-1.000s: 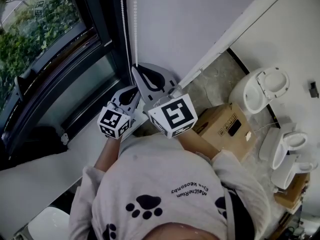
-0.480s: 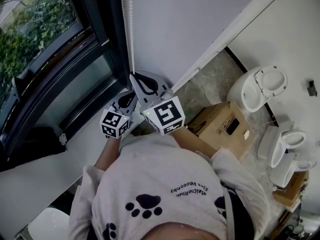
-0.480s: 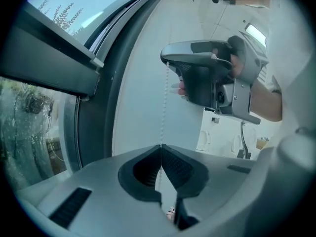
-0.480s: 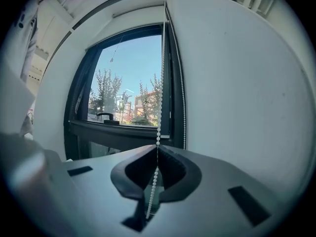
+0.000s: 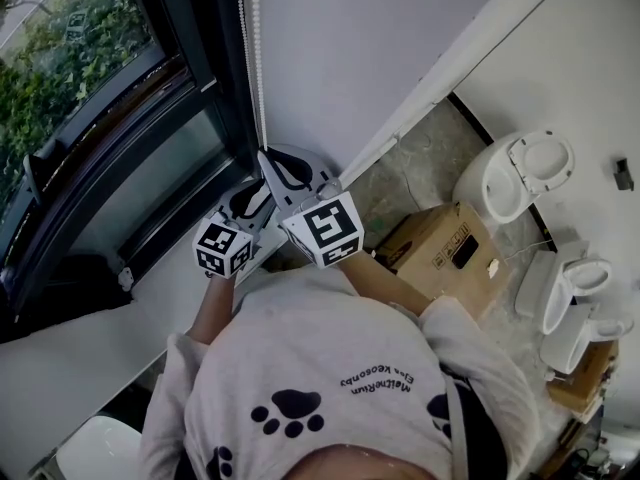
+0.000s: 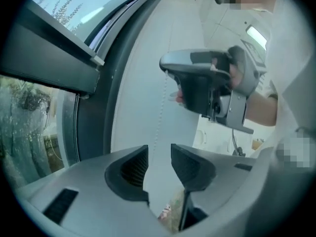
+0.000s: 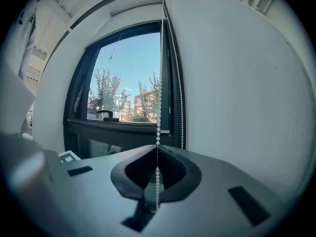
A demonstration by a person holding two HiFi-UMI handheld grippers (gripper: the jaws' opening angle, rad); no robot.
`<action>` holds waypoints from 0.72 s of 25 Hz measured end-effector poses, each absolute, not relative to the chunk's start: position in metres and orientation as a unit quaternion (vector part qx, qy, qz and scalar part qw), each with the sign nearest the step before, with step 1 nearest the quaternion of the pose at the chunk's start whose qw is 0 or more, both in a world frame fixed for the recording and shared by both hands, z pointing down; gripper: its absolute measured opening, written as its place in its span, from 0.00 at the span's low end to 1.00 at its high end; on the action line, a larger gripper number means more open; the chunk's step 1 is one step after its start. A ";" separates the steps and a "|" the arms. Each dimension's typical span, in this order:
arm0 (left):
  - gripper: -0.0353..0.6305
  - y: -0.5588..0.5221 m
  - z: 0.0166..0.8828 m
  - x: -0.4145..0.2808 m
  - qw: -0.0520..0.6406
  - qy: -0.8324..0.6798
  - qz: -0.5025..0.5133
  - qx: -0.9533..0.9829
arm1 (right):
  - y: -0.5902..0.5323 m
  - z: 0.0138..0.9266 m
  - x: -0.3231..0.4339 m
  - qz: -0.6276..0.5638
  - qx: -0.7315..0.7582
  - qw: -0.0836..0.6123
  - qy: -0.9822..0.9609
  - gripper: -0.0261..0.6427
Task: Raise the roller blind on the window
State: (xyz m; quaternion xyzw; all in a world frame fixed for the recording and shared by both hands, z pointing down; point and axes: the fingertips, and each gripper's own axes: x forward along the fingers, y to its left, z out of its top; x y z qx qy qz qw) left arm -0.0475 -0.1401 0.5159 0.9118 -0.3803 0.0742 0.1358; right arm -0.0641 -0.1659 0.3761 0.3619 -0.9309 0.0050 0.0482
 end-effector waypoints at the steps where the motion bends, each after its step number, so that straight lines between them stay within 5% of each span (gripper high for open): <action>1: 0.26 -0.139 0.507 -0.049 0.139 -0.380 0.062 0.912 | -0.166 0.376 -0.063 0.006 0.362 0.048 -0.931 0.05; 18: 0.22 -0.145 0.282 -0.072 0.036 -0.372 -0.062 0.925 | -0.165 0.374 -0.061 0.005 0.370 0.043 -0.928 0.05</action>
